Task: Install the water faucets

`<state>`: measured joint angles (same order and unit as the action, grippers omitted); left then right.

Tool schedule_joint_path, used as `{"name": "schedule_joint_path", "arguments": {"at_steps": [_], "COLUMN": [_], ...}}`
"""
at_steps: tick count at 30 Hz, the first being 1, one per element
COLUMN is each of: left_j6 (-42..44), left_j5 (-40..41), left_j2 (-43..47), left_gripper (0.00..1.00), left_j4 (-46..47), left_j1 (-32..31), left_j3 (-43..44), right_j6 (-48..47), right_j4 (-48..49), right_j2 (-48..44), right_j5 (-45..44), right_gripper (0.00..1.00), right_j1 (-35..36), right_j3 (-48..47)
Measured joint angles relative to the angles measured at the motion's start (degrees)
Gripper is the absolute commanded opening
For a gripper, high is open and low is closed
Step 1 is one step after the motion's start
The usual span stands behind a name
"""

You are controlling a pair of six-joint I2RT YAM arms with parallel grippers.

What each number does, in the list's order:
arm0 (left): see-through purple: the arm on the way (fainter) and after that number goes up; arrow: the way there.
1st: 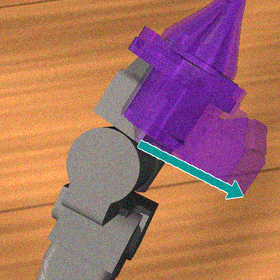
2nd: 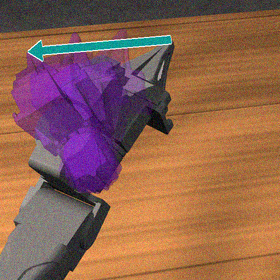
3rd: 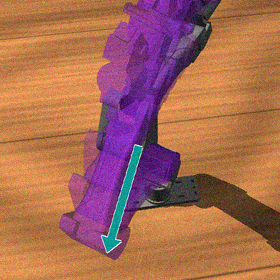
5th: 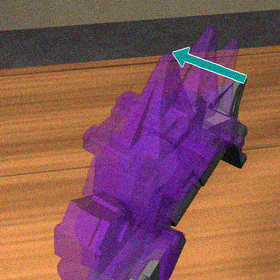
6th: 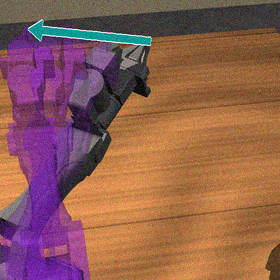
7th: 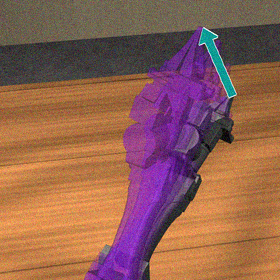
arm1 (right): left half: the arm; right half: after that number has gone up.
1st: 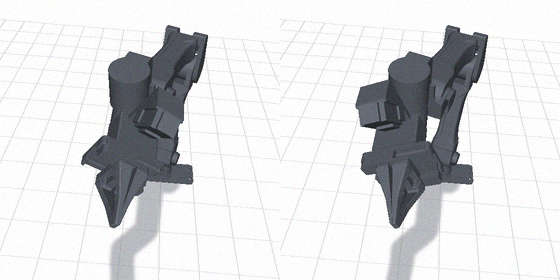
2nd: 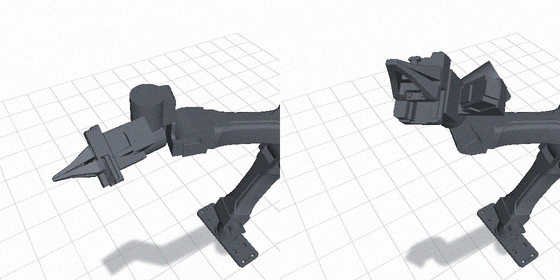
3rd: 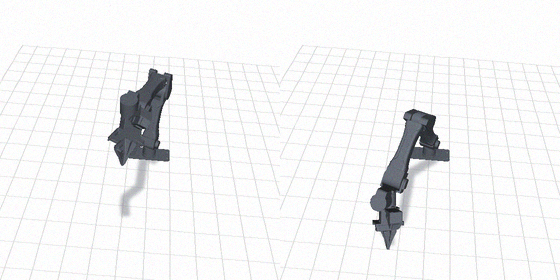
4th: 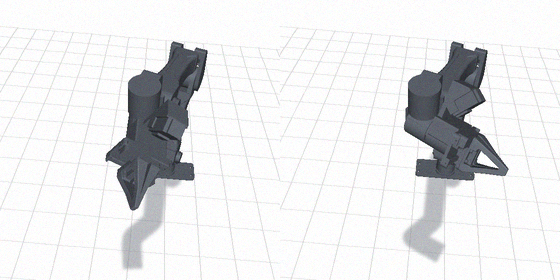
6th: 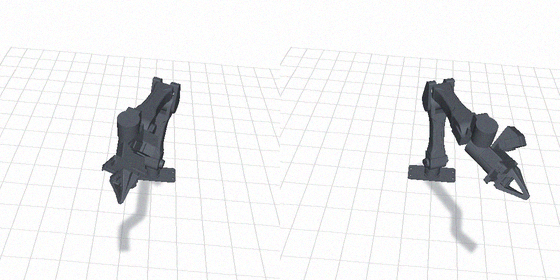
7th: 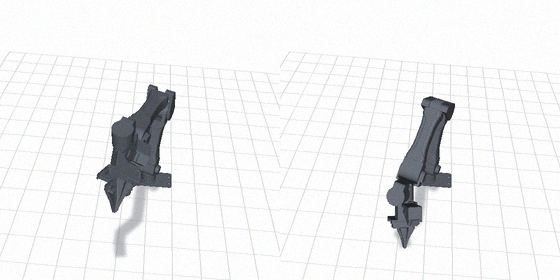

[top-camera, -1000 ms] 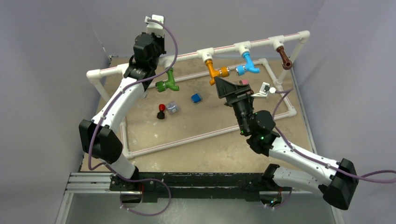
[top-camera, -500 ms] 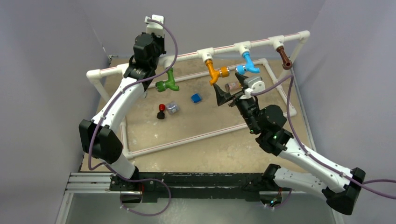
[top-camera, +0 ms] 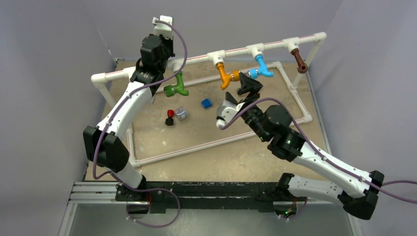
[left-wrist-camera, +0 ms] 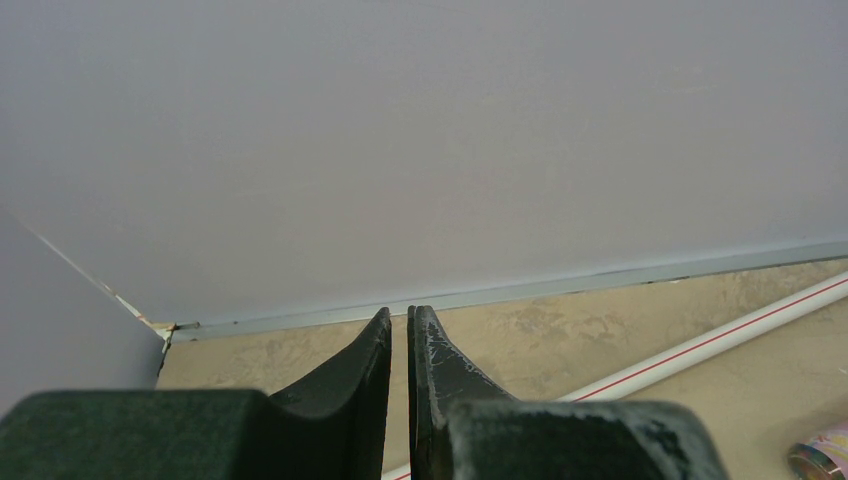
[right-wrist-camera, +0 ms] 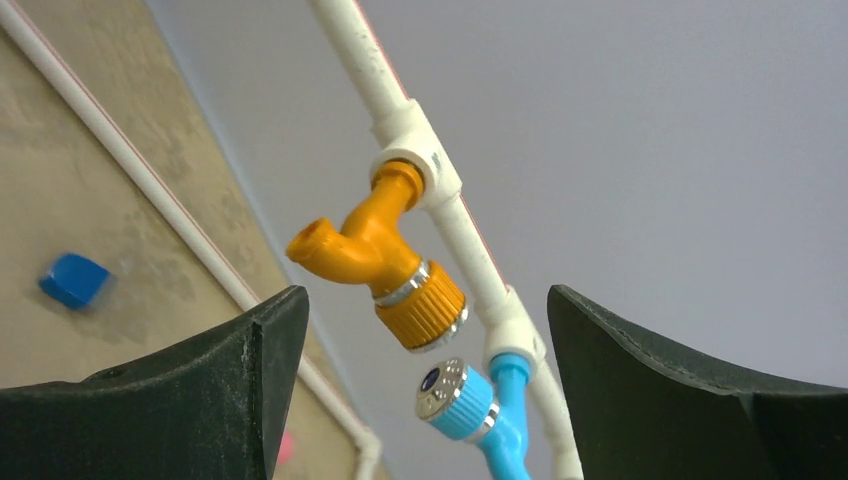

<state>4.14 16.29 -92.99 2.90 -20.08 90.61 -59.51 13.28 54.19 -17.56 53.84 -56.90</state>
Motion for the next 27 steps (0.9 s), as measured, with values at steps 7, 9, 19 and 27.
{"name": "schedule_joint_path", "arguments": {"at_steps": [7,9,19,27], "left_j6": [0.0,0.0,0.0,0.0], "left_j5": [0.0,0.0,0.0,0.0], "left_j2": [0.0,0.0,0.0,0.0], "left_gripper": [0.10,0.10,0.10,0.10], "left_j4": [0.0,0.0,0.0,0.3], "left_j1": [0.0,0.0,0.0,0.0], "left_j3": [0.0,0.0,0.0,-0.1], "right_j6": [-17.1,-20.9,-29.8,-29.5], "right_j4": [3.3,6.2,18.5,22.2], "right_j2": [5.2,6.6,15.2,19.5], "right_j5": [-5.7,-7.7,-12.8,-14.3], "right_gripper": [0.90,0.89,0.70,0.38], "right_j1": [2.5,2.5,2.3,0.5], "right_j3": [1.7,2.9,3.2,1.8]}}
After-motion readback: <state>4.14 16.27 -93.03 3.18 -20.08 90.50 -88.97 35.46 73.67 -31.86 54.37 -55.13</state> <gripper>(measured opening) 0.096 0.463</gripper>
